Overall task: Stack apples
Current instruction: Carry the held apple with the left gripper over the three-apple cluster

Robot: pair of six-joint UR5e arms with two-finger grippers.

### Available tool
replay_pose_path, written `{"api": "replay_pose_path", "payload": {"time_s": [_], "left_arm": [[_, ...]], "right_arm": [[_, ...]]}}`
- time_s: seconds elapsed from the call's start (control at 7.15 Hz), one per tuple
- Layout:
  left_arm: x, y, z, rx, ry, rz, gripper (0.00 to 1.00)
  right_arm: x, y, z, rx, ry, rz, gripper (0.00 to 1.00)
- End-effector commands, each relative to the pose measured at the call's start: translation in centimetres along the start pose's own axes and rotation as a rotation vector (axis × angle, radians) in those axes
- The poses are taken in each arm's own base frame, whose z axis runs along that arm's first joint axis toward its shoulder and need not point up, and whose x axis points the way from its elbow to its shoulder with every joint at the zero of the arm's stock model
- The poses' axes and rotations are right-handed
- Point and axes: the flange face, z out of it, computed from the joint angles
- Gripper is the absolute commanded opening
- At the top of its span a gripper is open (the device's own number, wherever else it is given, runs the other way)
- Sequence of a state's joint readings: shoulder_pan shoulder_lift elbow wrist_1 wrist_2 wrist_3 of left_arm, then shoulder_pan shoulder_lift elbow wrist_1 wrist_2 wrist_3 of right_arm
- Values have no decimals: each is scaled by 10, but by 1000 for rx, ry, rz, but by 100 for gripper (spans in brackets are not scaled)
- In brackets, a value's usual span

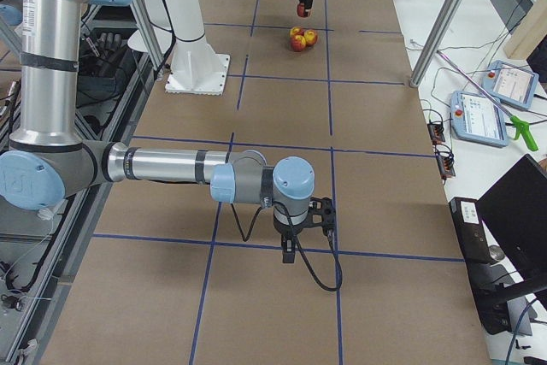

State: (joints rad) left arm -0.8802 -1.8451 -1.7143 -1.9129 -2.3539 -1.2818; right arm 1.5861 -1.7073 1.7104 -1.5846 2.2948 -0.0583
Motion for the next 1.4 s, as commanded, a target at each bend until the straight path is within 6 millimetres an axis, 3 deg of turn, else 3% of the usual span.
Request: {"api": "replay_pose_path", "payload": {"time_s": [0.0,0.56,1.26], "left_arm": [[29,8,14,-14,-21,-15,5],[58,19,30,-1,-27,0,6],[70,26,41,35,-52,4,10]], "right_arm": [[0,0,0,0,0,0,100],[0,0,0,0,0,0,100],[0,0,0,0,0,0,100]]}}
